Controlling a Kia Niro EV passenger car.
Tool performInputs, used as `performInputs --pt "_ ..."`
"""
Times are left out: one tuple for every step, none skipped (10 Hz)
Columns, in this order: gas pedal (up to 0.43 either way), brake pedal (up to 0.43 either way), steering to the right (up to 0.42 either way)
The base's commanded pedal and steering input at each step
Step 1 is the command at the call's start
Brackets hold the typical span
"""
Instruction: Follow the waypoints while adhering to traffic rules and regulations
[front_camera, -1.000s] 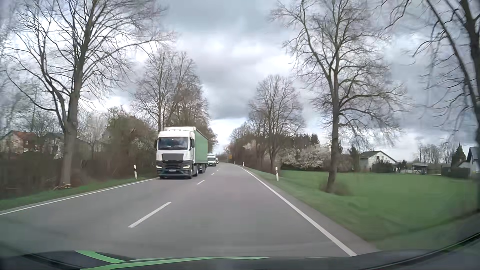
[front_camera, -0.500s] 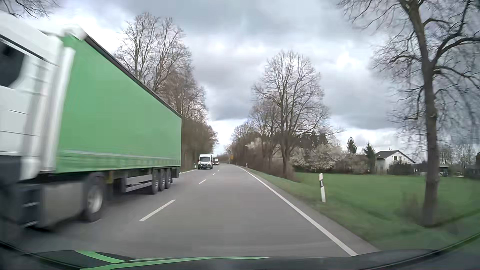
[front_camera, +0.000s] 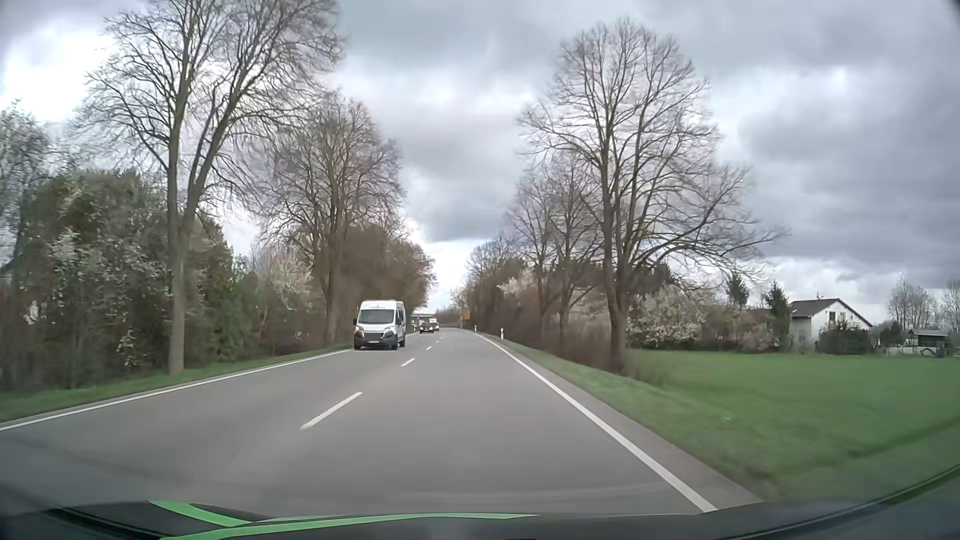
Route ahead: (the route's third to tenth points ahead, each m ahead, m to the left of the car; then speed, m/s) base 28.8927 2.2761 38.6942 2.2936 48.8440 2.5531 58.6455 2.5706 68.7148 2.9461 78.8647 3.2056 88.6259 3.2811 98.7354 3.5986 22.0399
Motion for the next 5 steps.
performInputs --pt "0.177 0.0 -0.003" --pt "0.177 0.0 -0.003" --pt "0.177 0.0 -0.003" --pt "0.177 0.0 -0.002" --pt "0.177 0.0 -0.003"
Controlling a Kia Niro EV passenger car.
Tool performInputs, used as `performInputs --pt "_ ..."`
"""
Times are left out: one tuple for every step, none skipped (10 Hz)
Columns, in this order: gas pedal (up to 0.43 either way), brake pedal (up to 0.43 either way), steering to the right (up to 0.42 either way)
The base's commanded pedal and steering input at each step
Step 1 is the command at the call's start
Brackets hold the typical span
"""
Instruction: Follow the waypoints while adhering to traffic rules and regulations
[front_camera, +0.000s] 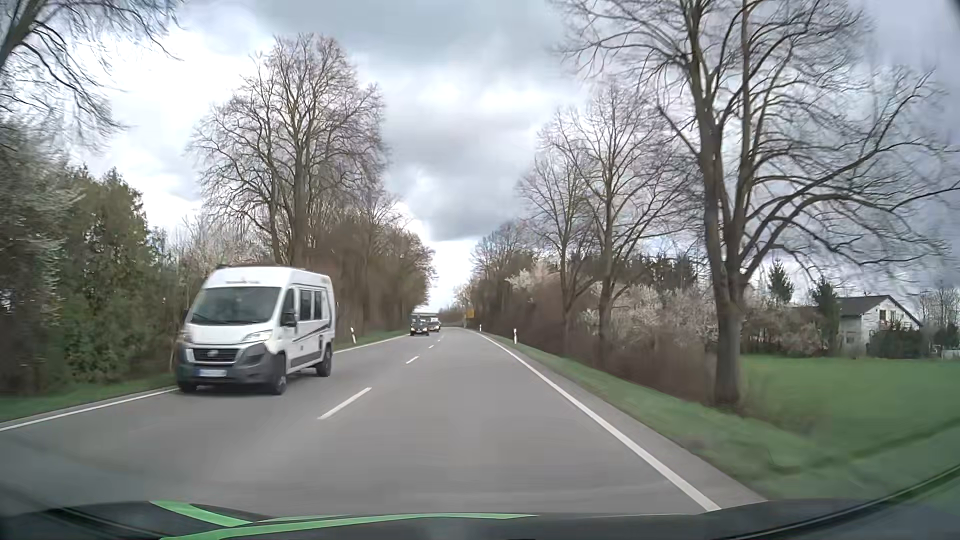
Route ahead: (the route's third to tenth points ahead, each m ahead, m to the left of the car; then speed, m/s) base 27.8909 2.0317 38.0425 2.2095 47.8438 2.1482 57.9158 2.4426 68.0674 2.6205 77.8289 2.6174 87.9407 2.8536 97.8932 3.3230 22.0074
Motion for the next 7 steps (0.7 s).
performInputs --pt "0.177 0.0 -0.003" --pt "0.177 0.0 -0.003" --pt "0.177 0.0 -0.003" --pt "0.177 0.0 -0.002" --pt "0.177 0.0 -0.003" --pt "0.177 0.0 -0.003" --pt "0.177 0.0 -0.003"
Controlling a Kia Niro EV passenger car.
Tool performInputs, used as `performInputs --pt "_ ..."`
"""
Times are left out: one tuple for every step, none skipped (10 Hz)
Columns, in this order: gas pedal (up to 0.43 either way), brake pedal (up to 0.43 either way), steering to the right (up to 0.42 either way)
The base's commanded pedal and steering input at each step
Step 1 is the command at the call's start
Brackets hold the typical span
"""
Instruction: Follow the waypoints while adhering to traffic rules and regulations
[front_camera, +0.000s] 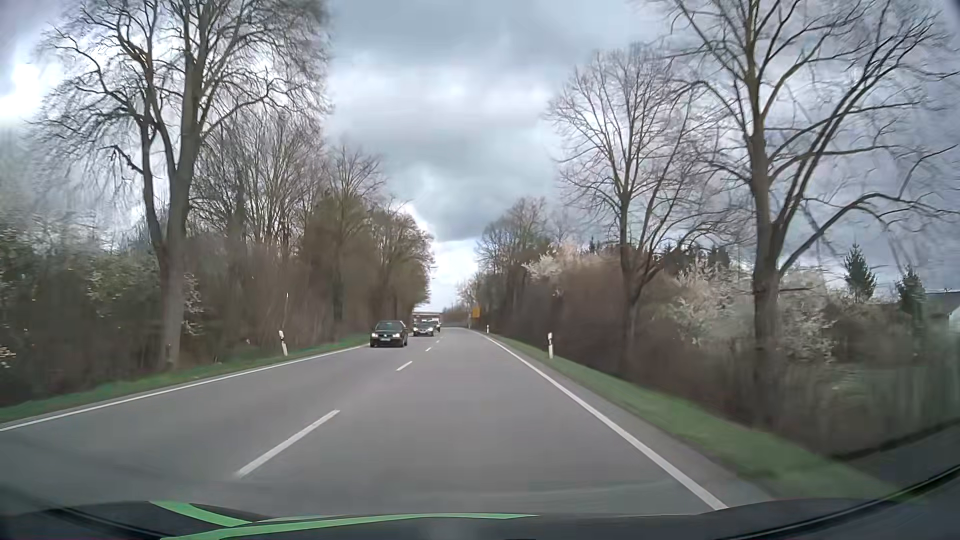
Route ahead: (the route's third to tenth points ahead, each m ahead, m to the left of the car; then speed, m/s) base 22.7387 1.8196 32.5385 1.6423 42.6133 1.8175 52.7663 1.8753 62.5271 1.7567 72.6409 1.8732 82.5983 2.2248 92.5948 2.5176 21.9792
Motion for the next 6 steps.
performInputs --pt "0.177 0.0 -0.003" --pt "0.177 0.0 -0.003" --pt "0.169 0.0 -0.003" --pt "0.169 0.0 -0.003" --pt "0.169 0.0 -0.003" --pt "0.169 0.0 -0.003"
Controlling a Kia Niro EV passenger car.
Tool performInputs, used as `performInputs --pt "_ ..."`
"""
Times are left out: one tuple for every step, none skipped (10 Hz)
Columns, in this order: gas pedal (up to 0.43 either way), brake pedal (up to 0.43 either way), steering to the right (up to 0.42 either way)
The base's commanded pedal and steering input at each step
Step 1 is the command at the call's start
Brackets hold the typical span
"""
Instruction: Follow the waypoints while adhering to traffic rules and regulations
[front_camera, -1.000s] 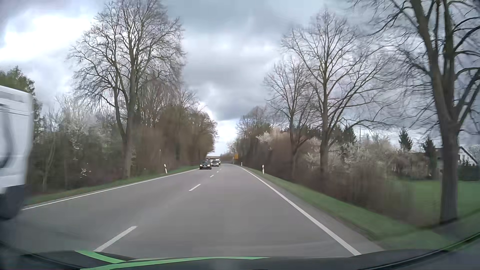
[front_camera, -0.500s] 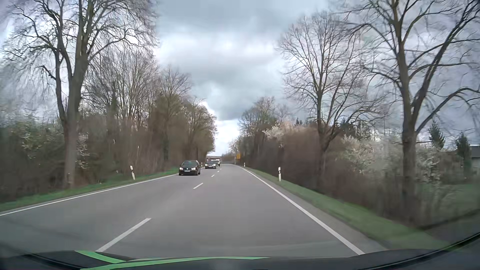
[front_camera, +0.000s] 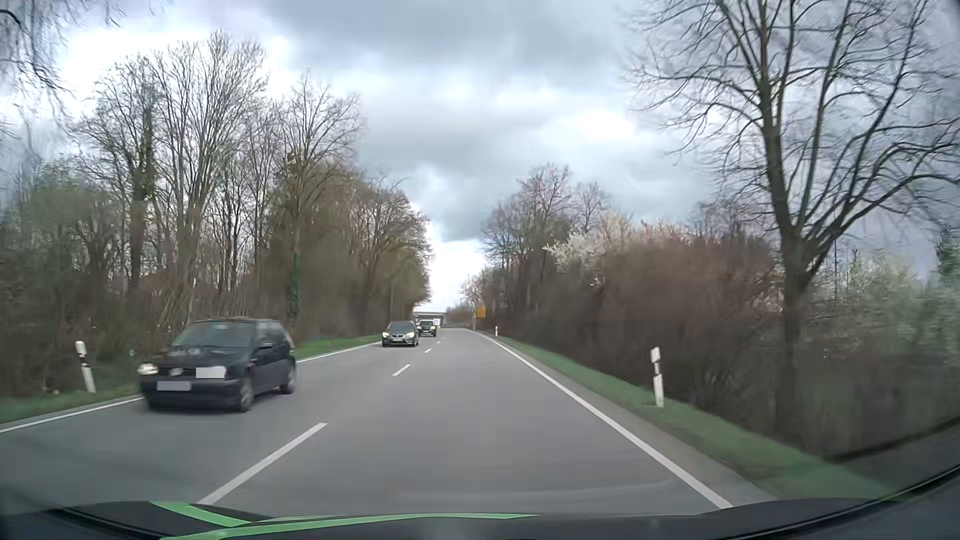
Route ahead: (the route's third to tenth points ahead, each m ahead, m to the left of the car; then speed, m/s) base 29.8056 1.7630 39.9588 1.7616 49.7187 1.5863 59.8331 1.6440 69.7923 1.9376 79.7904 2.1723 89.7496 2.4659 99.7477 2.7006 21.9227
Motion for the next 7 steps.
performInputs --pt "0.169 0.0 -0.003" --pt "0.169 0.0 -0.002" --pt "0.169 0.0 -0.002" --pt "0.169 0.0 -0.003" --pt "0.169 0.0 -0.003" --pt "0.169 0.0 -0.002" --pt "0.169 0.0 -0.003"
